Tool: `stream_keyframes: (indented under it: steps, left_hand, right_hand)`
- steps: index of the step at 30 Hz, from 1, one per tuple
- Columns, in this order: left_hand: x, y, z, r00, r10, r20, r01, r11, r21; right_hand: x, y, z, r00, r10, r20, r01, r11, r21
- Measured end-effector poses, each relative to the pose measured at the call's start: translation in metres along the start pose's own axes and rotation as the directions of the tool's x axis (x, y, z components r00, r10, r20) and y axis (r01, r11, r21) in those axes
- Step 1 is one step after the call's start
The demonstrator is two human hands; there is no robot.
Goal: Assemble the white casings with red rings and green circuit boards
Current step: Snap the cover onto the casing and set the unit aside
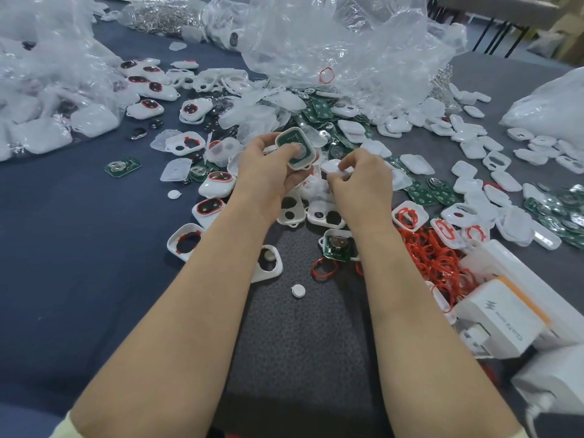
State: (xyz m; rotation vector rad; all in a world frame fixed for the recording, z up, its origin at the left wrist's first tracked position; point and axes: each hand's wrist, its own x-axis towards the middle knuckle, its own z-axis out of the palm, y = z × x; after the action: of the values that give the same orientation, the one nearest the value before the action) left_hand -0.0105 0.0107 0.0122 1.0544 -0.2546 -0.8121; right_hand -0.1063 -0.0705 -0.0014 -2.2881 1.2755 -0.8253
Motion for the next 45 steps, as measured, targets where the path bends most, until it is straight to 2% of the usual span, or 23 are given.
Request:
stream_keyframes:
  steps: [3, 6, 10, 14, 23, 28, 34, 45]
  left_hand:
    - [0.001, -0.001, 0.001, 1.0, -0.011, -0.011, 0.01, 1.0, -0.028]
    - [0.002, 0.0, 0.004, 0.997, -0.05, -0.054, 0.046, 0.996, -0.071]
    - [0.001, 0.003, 0.006, 0.995, -0.074, -0.065, 0.064, 0.988, -0.14]
    - [-0.001, 0.004, 0.008, 0.995, -0.073, -0.064, 0.061, 0.983, -0.173]
    - [-0.003, 0.004, 0.011, 0.994, -0.099, -0.049, 0.088, 0.979, -0.183]
    - [-0.003, 0.001, 0.011, 0.997, -0.017, -0.072, 0.008, 0.993, -0.118]
    - [-0.003, -0.003, 0.009, 0.997, 0.076, -0.031, -0.077, 0.996, -0.037]
    - [0.0, -0.009, 0.005, 0.985, 0.165, -0.052, -0.16, 0.983, 0.086]
  right_hand:
    - [-0.002, -0.003, -0.003, 0.995, -0.041, -0.095, 0.045, 0.998, 0.048]
    - [-0.007, -0.017, -0.009, 0.964, -0.116, -0.239, 0.181, 0.946, 0.269]
    - [-0.017, -0.034, -0.003, 0.943, -0.255, -0.214, 0.31, 0.905, 0.29]
    - [-0.019, -0.034, 0.004, 0.945, -0.281, -0.168, 0.316, 0.915, 0.25]
    - [-0.02, -0.034, 0.007, 0.947, -0.278, -0.162, 0.308, 0.927, 0.212]
    - [-0.02, -0.034, 0.008, 0.95, -0.271, -0.157, 0.301, 0.928, 0.219]
    - [-0.022, -0.036, 0.008, 0.958, -0.229, -0.17, 0.266, 0.932, 0.244]
    - [-0.025, -0.04, 0.012, 0.962, -0.221, -0.159, 0.256, 0.935, 0.246]
